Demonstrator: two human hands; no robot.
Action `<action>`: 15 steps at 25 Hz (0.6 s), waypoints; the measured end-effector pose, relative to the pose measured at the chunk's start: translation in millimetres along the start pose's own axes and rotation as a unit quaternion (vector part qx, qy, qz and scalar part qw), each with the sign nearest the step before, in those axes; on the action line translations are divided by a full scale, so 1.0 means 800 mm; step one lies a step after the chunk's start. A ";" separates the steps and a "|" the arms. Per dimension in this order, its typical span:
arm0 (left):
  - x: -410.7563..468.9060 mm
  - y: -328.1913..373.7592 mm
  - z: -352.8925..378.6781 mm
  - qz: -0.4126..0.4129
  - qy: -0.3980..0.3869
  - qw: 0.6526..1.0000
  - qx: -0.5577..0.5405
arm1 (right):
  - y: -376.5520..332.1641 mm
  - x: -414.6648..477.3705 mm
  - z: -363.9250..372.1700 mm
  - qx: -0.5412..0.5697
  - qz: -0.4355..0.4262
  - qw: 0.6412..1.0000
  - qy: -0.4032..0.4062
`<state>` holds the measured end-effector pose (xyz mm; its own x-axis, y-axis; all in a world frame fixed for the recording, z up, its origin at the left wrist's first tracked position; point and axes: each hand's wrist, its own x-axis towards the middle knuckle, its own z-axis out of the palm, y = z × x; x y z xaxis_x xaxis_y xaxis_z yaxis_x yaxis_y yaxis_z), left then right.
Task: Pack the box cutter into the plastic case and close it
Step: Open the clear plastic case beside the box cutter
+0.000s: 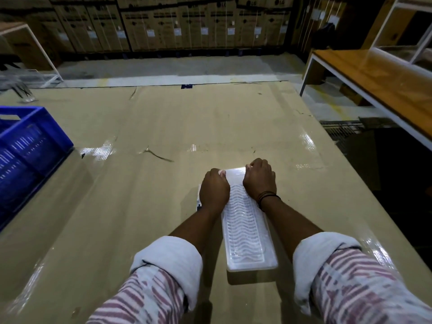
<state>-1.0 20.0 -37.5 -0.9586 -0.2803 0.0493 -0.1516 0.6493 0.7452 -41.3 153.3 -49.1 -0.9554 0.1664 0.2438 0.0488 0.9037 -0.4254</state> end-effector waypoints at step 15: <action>-0.042 -0.018 -0.022 -0.096 -0.036 0.991 -0.086 | 0.014 -0.040 -0.033 0.171 0.133 0.973 -0.075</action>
<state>37.3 8.0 -38.2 -0.9318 -0.3319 -0.1470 -0.2950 0.4565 0.8394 -2.6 168.3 -38.4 -0.9553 0.2937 -0.0344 0.2256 0.6485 -0.7270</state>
